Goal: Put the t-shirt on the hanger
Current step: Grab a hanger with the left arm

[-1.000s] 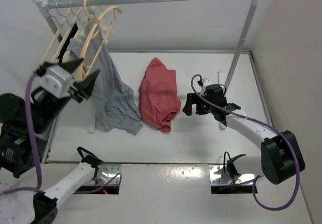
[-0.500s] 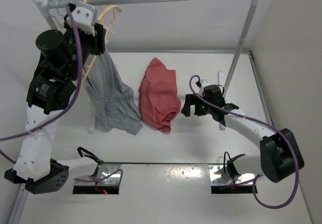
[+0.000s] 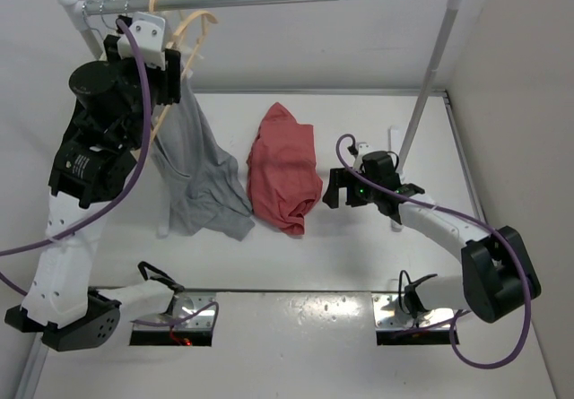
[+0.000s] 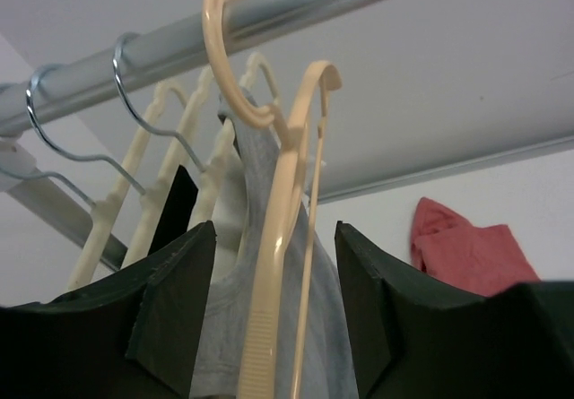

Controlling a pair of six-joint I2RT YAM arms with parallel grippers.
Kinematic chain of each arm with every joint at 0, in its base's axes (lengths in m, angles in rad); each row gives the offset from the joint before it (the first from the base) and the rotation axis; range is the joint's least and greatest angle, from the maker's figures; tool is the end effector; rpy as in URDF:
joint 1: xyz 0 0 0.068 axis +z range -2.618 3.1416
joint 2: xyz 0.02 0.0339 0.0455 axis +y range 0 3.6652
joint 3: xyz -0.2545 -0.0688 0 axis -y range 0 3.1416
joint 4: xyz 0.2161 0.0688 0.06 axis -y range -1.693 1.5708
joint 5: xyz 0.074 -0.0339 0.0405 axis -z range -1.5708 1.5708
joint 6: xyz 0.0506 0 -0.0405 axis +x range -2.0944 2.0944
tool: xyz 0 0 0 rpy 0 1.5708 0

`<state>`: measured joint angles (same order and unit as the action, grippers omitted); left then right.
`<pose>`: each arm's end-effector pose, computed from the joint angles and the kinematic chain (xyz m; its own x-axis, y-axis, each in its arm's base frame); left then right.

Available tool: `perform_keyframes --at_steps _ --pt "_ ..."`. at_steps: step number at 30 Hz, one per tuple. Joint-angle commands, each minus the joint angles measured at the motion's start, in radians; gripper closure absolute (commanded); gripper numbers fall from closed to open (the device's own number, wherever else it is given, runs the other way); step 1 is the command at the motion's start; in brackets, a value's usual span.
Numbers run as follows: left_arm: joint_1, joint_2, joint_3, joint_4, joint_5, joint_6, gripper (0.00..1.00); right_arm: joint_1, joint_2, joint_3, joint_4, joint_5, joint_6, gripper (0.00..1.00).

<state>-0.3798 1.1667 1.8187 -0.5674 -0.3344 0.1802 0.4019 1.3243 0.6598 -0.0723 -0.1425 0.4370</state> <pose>0.1702 -0.0501 0.5366 0.0855 0.1481 -0.9853 0.0317 0.9880 0.1513 0.2336 0.1071 0.1909 -0.7651 0.1300 -0.6306 -0.1768 0.8993 0.3999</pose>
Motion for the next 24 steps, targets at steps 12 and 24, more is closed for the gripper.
perform_keyframes --at_steps 12,24 --pt "0.038 -0.055 -0.110 0.004 -0.003 -0.018 0.48 0.006 0.007 0.009 0.035 -0.017 -0.021 0.00" --pt "0.074 -0.084 -0.141 0.004 0.034 -0.051 0.70 0.006 0.007 0.009 0.035 -0.017 -0.030 0.00"
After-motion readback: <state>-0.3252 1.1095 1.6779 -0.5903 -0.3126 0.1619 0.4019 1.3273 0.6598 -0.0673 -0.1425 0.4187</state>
